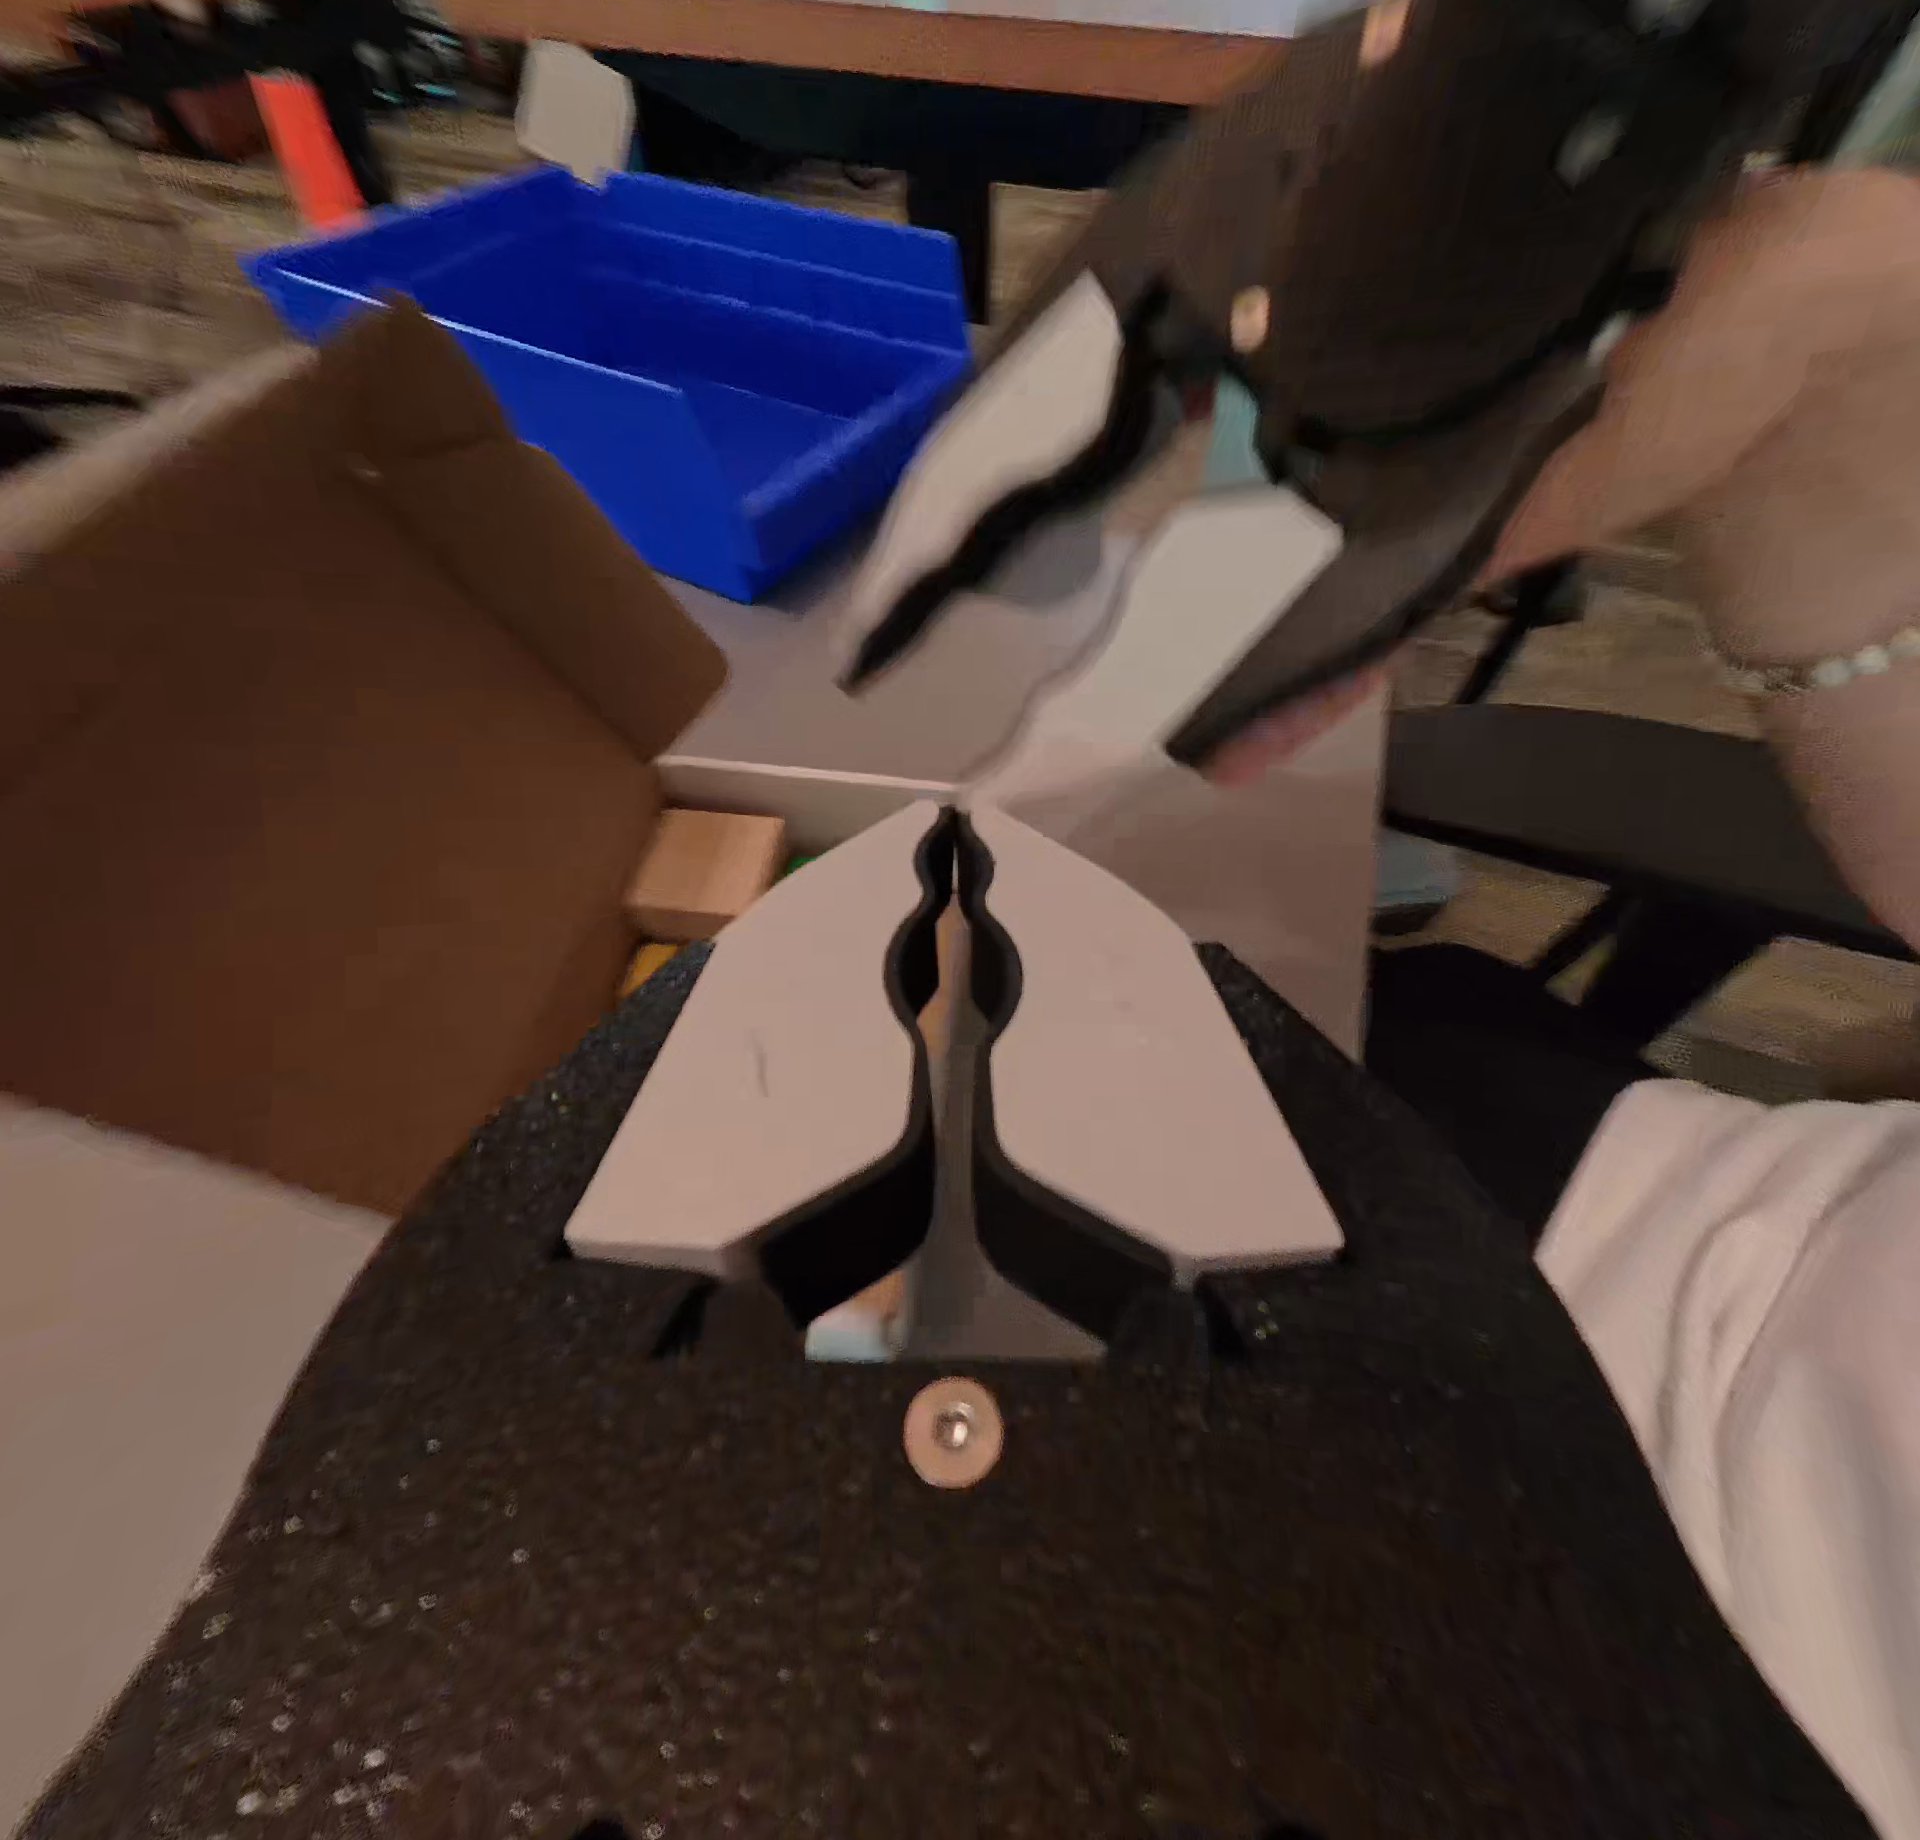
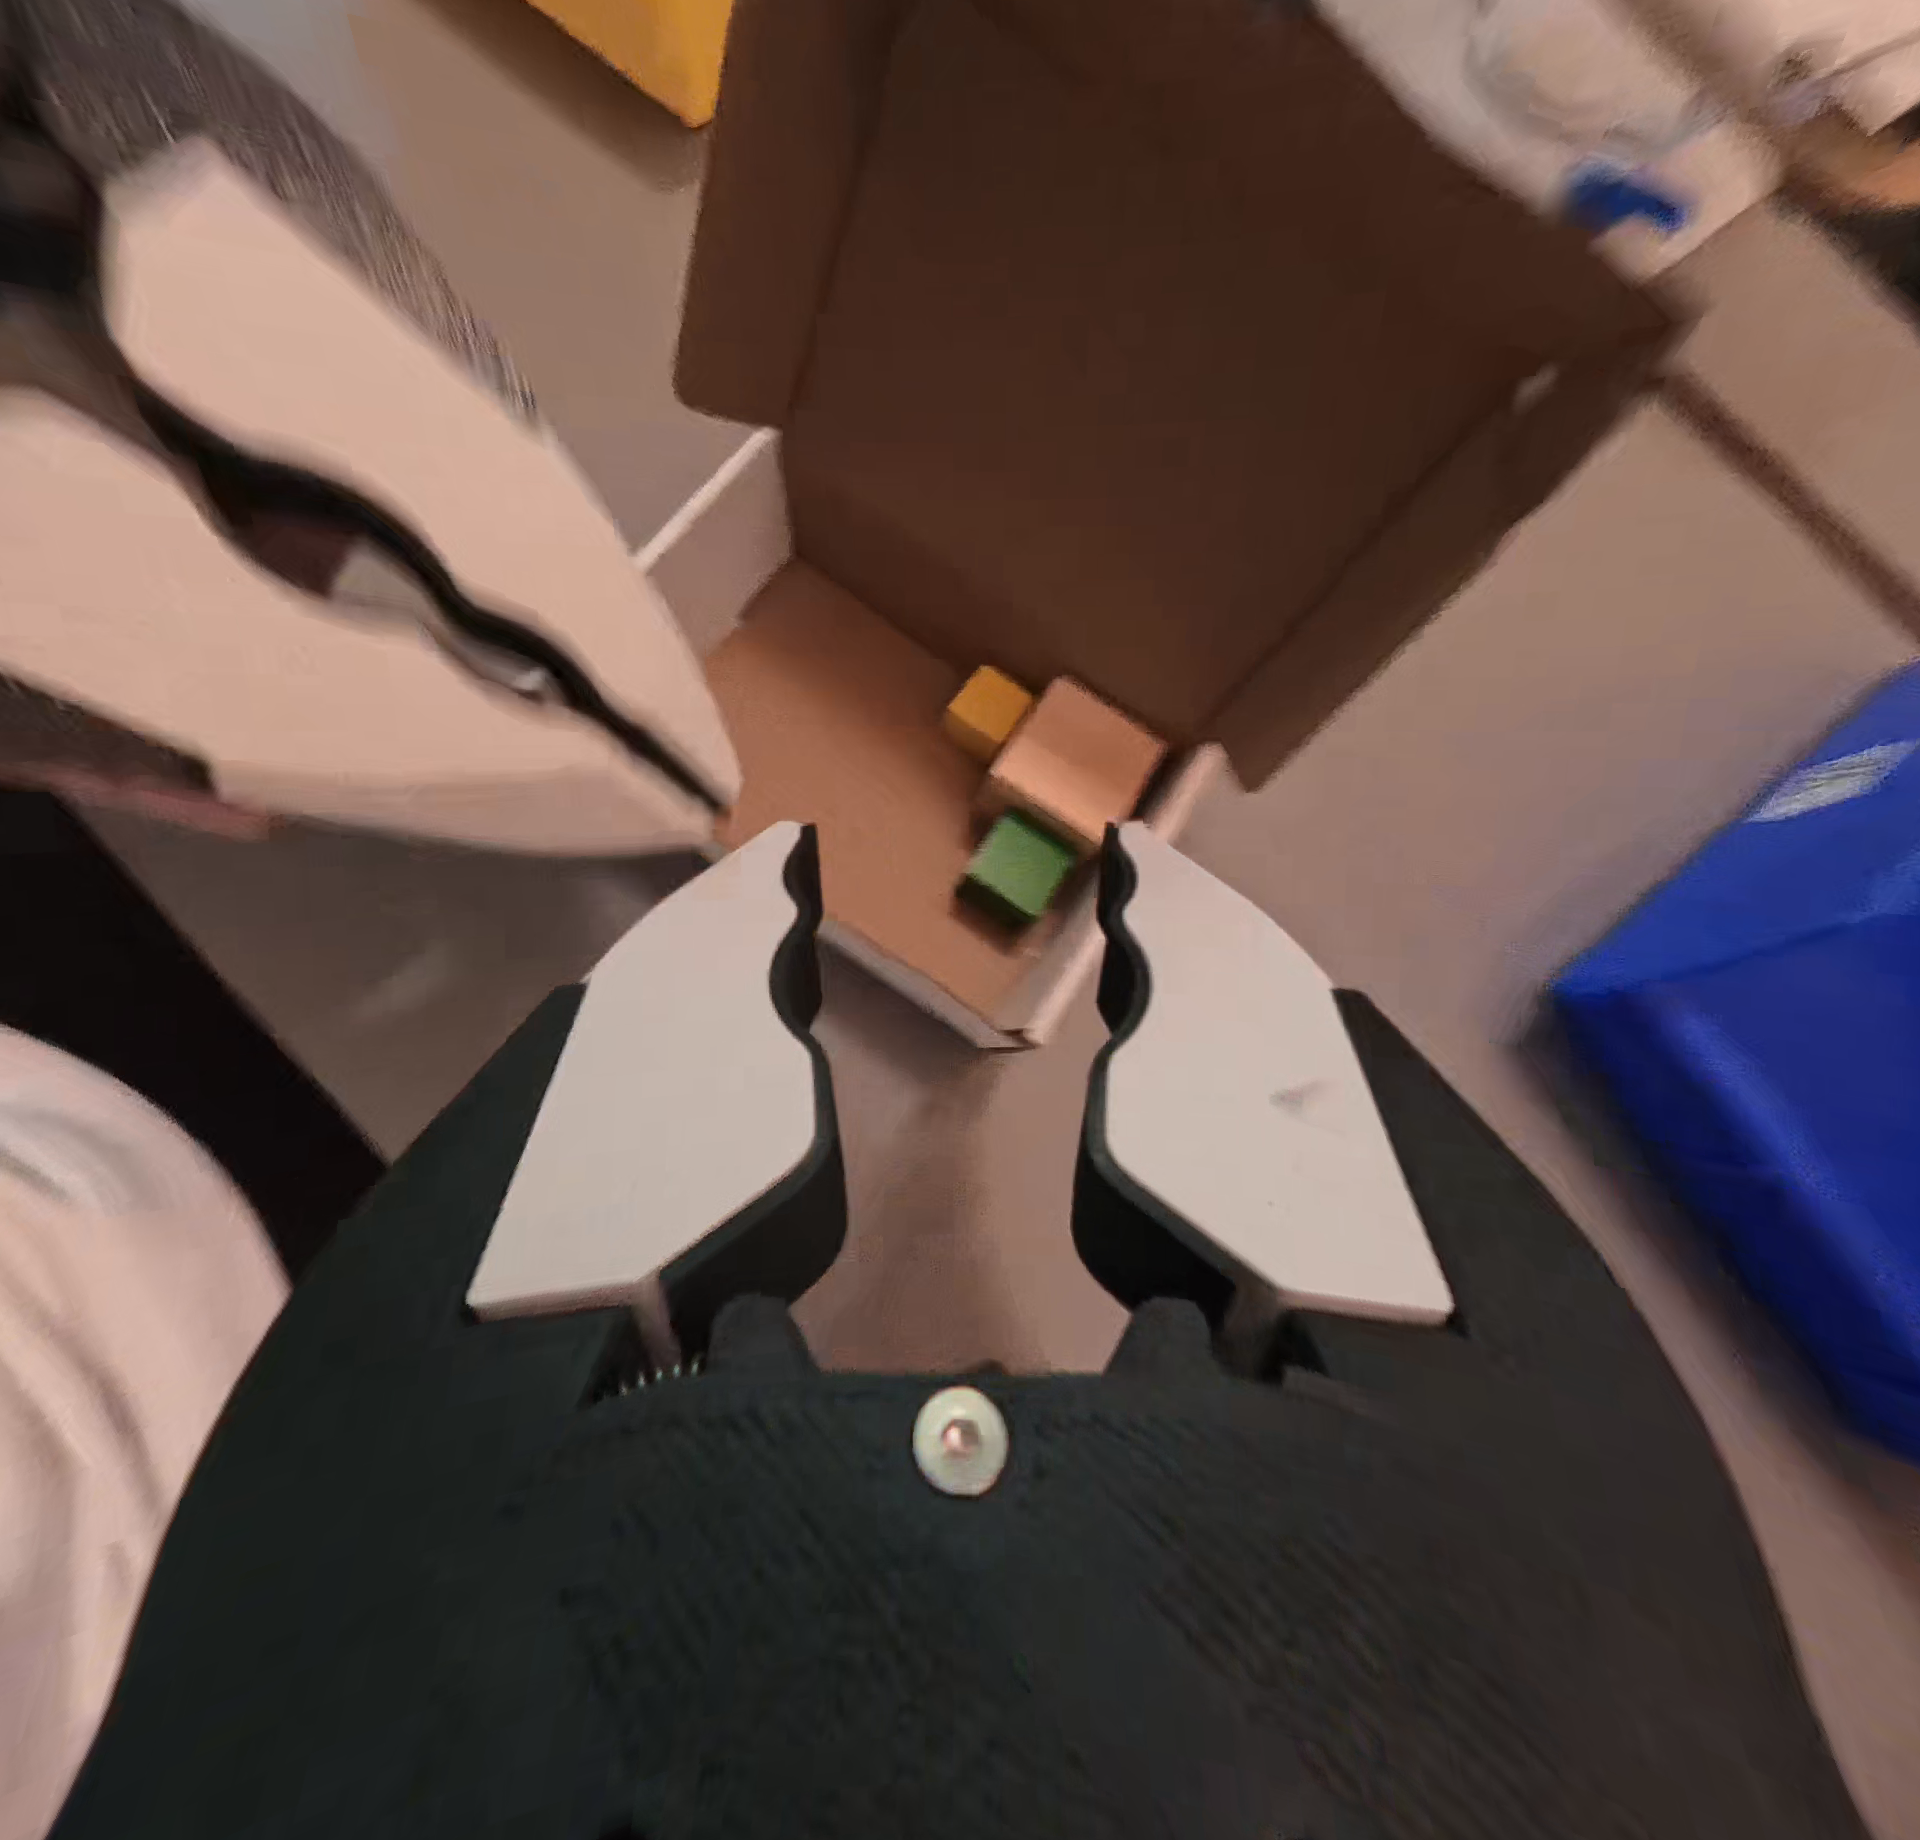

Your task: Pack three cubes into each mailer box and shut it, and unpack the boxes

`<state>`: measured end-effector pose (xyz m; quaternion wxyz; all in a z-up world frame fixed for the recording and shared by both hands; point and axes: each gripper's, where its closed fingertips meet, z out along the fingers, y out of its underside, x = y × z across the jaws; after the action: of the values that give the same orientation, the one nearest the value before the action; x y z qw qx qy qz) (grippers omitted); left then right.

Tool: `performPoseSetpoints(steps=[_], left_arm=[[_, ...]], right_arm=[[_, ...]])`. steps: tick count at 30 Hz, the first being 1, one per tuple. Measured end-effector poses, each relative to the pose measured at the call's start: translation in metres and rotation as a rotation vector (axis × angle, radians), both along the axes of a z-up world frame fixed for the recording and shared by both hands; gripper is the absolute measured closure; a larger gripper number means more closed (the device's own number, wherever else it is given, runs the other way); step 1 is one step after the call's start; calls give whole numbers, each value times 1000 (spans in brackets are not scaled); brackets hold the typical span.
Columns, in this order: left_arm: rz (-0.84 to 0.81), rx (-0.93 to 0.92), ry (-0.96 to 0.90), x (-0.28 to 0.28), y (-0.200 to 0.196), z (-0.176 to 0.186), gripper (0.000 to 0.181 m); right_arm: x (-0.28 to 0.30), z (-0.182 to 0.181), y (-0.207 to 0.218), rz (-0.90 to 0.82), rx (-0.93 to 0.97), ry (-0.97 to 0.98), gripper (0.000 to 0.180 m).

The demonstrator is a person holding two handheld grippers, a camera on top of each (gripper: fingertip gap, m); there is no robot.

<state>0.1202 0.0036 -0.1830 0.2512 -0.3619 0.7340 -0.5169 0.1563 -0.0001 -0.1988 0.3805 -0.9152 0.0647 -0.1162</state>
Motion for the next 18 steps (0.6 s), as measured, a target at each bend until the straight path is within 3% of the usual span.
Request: performPoseSetpoints(steps=[4, 9, 13, 15, 18], left_arm=[[194, 65, -106, -4, 64, 34, 181], [286, 36, -59, -15, 115, 34, 181], [266, 41, -21, -18, 120, 26, 181], [241, 64, -9, -18, 115, 21, 181], [196, 108, 3, -18, 107, 15, 181]], right_arm=[[13, -38, 14, -70, -94, 91, 125], [35, -67, 23, -169, -298, 121, 123], [43, -75, 31, -165, -365, 104, 121], [56, -74, 31, -205, -369, 73, 138], [61, -75, 33, -218, -347, 133, 134]])
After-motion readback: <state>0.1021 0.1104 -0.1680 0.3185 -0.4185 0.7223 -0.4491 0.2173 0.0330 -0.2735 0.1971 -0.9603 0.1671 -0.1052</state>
